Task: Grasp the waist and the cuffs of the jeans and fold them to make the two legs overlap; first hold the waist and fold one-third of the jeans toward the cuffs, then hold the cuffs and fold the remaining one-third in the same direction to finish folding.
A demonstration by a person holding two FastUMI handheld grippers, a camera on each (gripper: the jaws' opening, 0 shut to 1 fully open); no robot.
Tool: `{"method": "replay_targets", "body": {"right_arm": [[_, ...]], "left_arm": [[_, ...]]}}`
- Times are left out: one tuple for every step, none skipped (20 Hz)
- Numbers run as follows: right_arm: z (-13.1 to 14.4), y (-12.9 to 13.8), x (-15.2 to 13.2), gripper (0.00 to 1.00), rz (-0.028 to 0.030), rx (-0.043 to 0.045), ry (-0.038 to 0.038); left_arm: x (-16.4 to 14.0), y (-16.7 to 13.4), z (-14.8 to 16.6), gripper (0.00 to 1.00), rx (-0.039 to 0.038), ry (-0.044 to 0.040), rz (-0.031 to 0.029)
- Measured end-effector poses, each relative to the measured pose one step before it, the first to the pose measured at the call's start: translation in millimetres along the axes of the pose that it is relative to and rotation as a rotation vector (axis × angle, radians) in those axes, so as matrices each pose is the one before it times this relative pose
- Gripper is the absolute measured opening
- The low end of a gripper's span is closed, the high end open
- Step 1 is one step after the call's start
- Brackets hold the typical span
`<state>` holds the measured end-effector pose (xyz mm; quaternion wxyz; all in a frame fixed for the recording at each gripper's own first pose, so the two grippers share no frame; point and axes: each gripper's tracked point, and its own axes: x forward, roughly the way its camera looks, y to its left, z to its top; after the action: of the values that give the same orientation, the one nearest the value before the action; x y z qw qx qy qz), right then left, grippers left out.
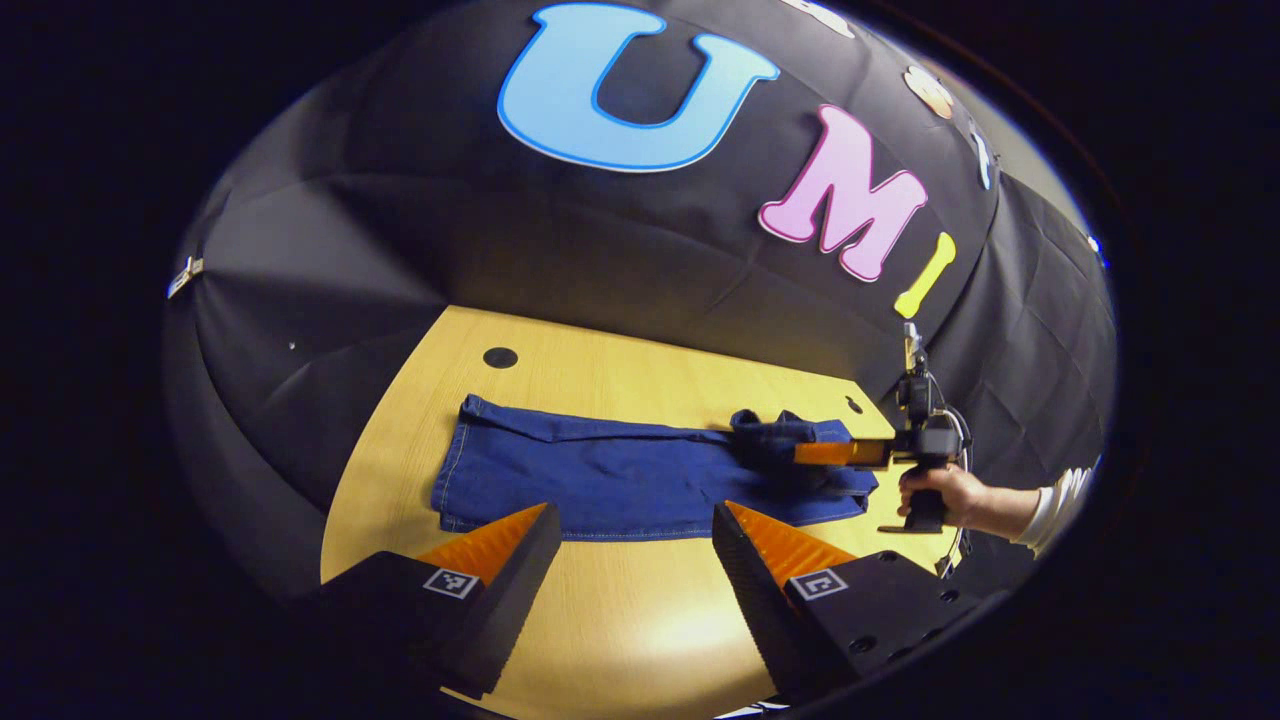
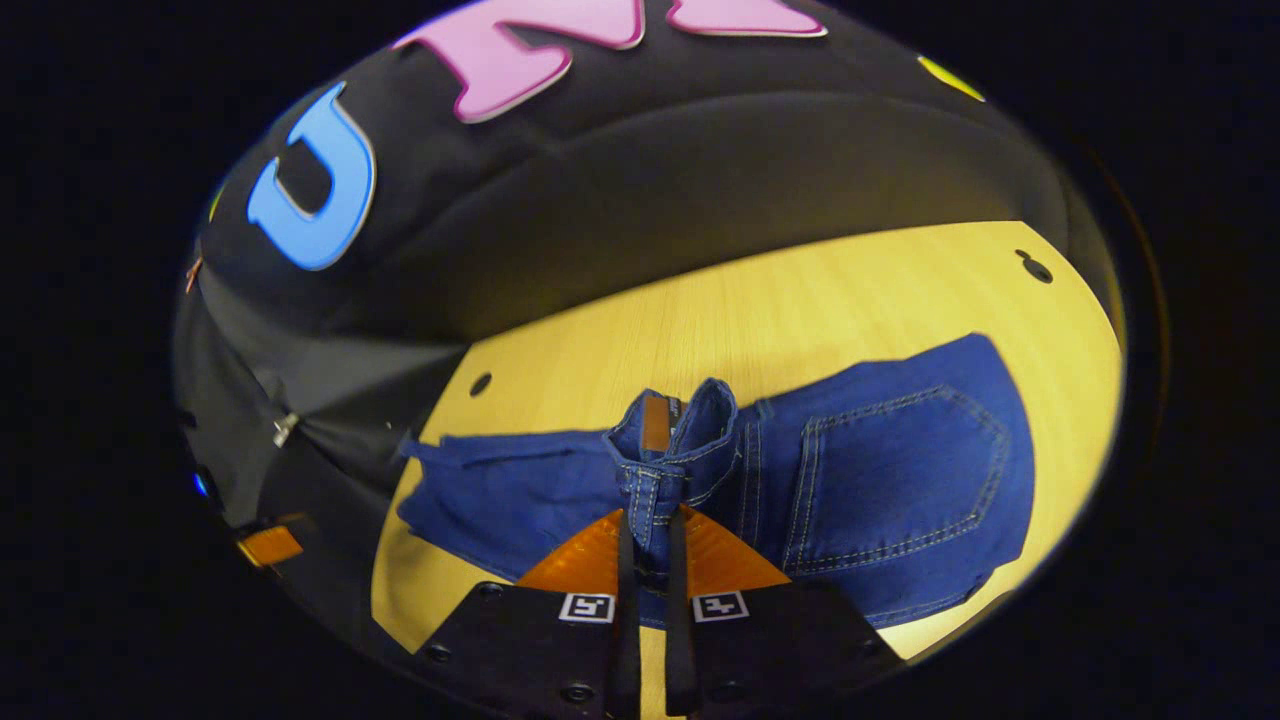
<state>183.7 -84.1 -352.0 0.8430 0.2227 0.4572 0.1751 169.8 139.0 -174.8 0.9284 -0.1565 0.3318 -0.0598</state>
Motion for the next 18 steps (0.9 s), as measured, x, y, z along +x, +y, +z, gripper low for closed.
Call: {"method": "replay_targets", "body": {"right_arm": [[-0.3, 0.13, 6.3, 0.13, 0.00102, -0.0136, 0.01693], [-15.25, 14.39, 7.0, 0.13, 0.02742, -0.00135, 0.01231], [-2.23, 0.59, -3.06, 0.1, 0.04368, 0.01936, 0.02047], [3.07, 3.07, -13.44, 0.2, 0.03484, 0.01383, 0.00457], [-4.15, 14.85, -0.6, 0.4, 0.03575, 0.01317, -0.00416], [-0.25, 13.61, -3.13, 0.6, 0.03328, 0.00859, -0.0105], [4.63, 11.2, -9.65, 0.81, 0.03538, 0.0029, -0.0135], [3.51, 13.09, -8.26, 0.82, 0.04319, -0.00458, -0.01555], [3.72, 11.63, -12.02, 0.82, 0.0361, -0.02238, -0.01268], [2.26, 5.77, -13.26, 0.81, 0.0217, -0.03473, -0.00726], [2.89, 3.71, -18.45, 0.81, 0.01428, -0.03588, -0.00914], [4.07, 2.21, -17.23, 0.82, 0.00356, -0.02768, -0.0117], [3.48, -2.16, -14.52, 0.81, -0.00598, -0.01637, -0.00888], [3.59, -5.21, -11.46, 0.81, -0.01368, -0.00228, -0.01126], [4.39, -8.49, -14.25, 0.82, -0.01132, 0.00559, -0.01219], [3.46, -9.51, -11.35, 0.82, -0.01715, 0.00407, -0.00978], [1.83, -11.64, -8.08, 0.82, -0.02069, 0.00068, -0.00525], [0.77, -11.05, -7.44, 0.82, -0.02389, -0.0009, -0.00574]], "left_arm": [[7.8, 6.45, -0.5, 0.97, -0.00837, 0.01433, 0.01161], [8.28, 6.03, -0.11, 0.97, -0.0125, 0.01084, 0.00656], [9.47, 8.2, -1.07, 0.97, -0.01123, 0.01762, 0.02366], [9.61, 13.86, -3.38, 0.97, -0.0004, 0.03365, 0.04961], [11.72, 16.38, -3.24, 0.97, 0.00644, 0.03493, 0.06518], [12.5, 12.96, 0.28, 0.97, 0.00842, 0.02297, 0.04537], [6.11, 9.03, 0.86, 0.97, 0.00108, 0.01738, 0.02261], [6.84, 8.48, 2.21, 0.97, 0.00198, 0.01641, 0.02482], [10.01, 13.01, -0.29, 0.97, 0.00613, 0.03013, 0.04711], [5.12, 14.22, 1.4, 0.97, 0.00902, 0.03254, 0.05877], [8.23, 8.32, 3.13, 0.97, 0.01598, 0.01668, 0.0301], [9.0, 8.75, 6.95, 0.97, 0.02433, -0.00053, 0.01629], [8.25, 7.38, 6.34, 0.96, 0.03277, 0.00078, 0.02146], [9.85, 4.46, 1.86, 0.96, 0.0266, 0.02647, 0.01442], [9.09, -2.64, -0.93, 0.96, 0.01615, 0.03101, -0.00133], [1.4, -5.12, -0.26, 0.97, 0.01098, 0.02209, -0.02035], [6.89, 0.08, -1.54, 0.96, 0.00709, 0.02454, -0.00821], [7.67, 0.67, -0.72, 0.96, 0.00498, 0.02347, -0.00297]]}}
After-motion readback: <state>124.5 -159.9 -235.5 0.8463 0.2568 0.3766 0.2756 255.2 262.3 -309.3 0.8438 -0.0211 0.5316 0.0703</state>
